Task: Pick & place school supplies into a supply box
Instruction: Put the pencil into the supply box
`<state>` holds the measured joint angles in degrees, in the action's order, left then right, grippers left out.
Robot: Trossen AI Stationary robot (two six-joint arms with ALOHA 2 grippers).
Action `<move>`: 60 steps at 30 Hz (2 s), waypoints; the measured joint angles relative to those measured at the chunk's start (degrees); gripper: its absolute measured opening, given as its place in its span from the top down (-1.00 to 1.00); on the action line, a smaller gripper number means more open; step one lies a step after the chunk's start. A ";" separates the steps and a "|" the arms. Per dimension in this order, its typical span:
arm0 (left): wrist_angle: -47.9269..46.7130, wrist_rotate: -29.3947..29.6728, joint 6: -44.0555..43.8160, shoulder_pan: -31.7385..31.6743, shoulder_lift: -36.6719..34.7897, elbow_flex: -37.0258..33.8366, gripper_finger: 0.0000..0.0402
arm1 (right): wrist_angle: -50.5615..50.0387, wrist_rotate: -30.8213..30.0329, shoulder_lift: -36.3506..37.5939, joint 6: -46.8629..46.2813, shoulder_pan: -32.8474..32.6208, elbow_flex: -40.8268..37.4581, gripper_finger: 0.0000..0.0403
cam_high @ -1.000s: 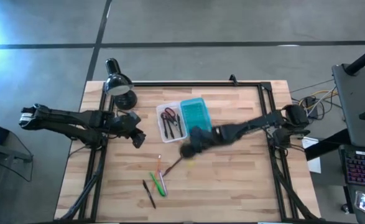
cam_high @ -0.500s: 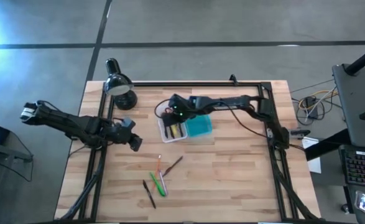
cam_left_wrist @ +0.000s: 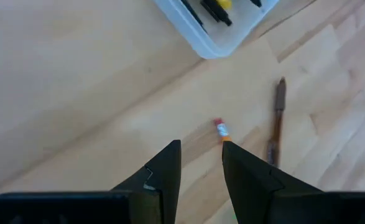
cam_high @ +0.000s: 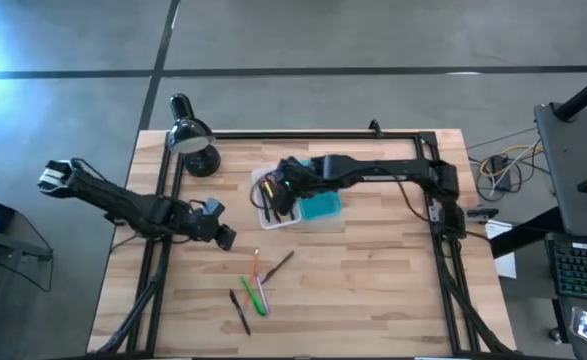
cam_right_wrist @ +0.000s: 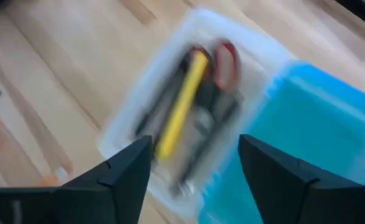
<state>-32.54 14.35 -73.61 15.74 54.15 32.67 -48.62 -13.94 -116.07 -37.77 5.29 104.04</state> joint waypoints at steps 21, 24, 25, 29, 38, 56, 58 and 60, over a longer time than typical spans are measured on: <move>3.14 2.74 -17.72 8.25 32.54 19.44 0.50 | 7.73 -1.17 33.06 -13.83 -8.97 -43.30 -0.20; 0.33 2.71 -10.74 9.91 36.12 23.61 0.50 | 13.57 4.62 34.38 -4.71 -11.13 -47.36 -0.20; -1.81 2.68 -9.41 10.66 36.97 25.09 0.50 | 15.21 6.26 34.27 -1.30 -12.25 -48.51 -0.20; -12.63 0.41 -15.05 14.14 38.00 28.09 0.50 | 17.68 7.17 33.71 4.74 -15.34 -50.34 -0.20; -4.05 -2.69 -27.54 25.47 37.26 28.12 0.50 | 18.08 6.60 31.06 1.57 -16.16 -49.85 -0.17; -0.39 -1.18 -45.23 27.44 46.25 34.26 0.72 | 20.01 6.48 28.96 1.15 -16.16 -48.16 -0.14; -0.46 3.39 -52.67 28.80 46.34 34.27 0.86 | 20.39 6.48 28.96 1.13 -16.16 -48.19 -0.13; 0.62 7.93 -57.44 30.19 46.34 34.24 0.96 | 20.58 6.48 28.96 0.84 -16.16 -48.18 -0.13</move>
<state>-31.92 22.28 -131.05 45.92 100.49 66.92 -28.03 -7.46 -87.11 -36.93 -10.87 55.86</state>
